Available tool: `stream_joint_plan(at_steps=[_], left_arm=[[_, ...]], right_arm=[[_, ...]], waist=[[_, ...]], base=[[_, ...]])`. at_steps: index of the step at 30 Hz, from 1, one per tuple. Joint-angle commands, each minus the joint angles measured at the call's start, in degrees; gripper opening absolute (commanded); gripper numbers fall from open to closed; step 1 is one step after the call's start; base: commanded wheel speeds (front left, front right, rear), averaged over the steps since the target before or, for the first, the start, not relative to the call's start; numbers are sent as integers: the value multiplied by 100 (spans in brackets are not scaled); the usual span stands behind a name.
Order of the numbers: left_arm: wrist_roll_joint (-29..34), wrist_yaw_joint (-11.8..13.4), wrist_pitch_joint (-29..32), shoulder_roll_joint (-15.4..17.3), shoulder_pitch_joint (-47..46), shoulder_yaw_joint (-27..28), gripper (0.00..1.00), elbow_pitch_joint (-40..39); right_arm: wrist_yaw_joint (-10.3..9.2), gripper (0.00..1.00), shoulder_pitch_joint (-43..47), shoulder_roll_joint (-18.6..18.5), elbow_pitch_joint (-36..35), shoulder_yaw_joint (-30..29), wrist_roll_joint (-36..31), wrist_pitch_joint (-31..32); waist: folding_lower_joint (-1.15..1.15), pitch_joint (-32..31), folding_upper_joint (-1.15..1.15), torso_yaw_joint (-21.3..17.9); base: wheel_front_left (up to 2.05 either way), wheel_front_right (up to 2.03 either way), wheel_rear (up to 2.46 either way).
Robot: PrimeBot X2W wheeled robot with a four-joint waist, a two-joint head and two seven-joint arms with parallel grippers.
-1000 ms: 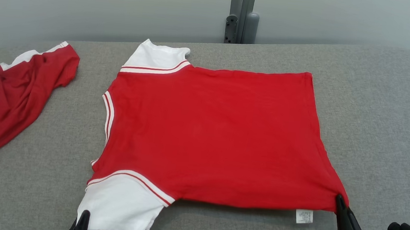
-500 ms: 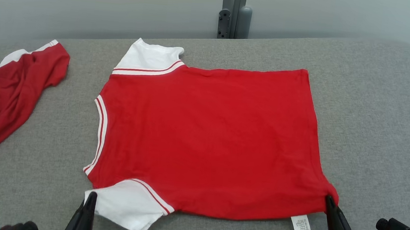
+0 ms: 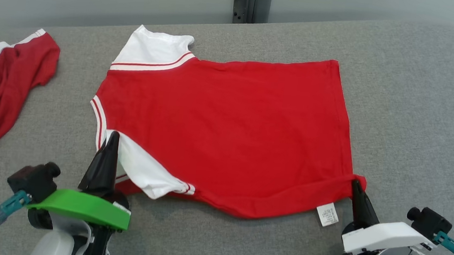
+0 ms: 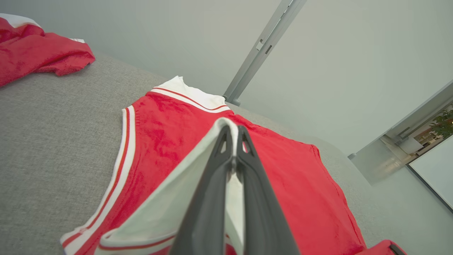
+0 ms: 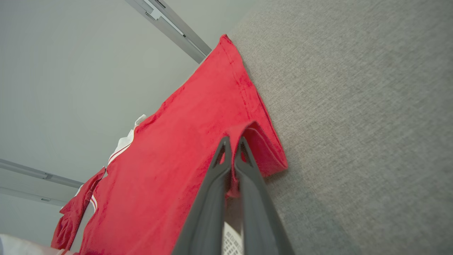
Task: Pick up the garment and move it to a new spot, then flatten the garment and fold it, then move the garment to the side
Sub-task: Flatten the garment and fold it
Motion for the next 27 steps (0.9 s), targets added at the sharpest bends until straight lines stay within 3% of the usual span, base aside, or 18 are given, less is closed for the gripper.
stream_joint_plan(at_steps=[1, 8, 24, 25, 27], left_arm=[[108, -47, -58, -19, -245, 6, 0, 169], [199, -167, -427, -178, -1179, 118, 0, 1159], [505, -332, -655, -312, -2006, 441, 0, 2278], [543, -341, -650, -313, -2084, 460, 0, 2333], [605, -355, -652, -324, -2223, 538, 0, 2433]], right_arm=[[2, 0, -156, -15, 103, 44, 101, -54], [2, 0, -839, -16, 668, 296, 368, -300], [2, 0, -1773, -15, 1463, 543, 438, -414], [2, 9, -1848, -14, 1522, 551, 477, -411], [3, 49, -1996, -10, 1612, 593, 556, -414]], waist=[[0, 116, 0, -64], [0, 449, 0, -186], [0, 779, 0, -243], [0, 799, 0, -241], [0, 831, 0, -240]], base=[[0, 0, 0], [0, 0, 0], [0, 0, 0], [0, 0, 0], [0, 0, 0]])
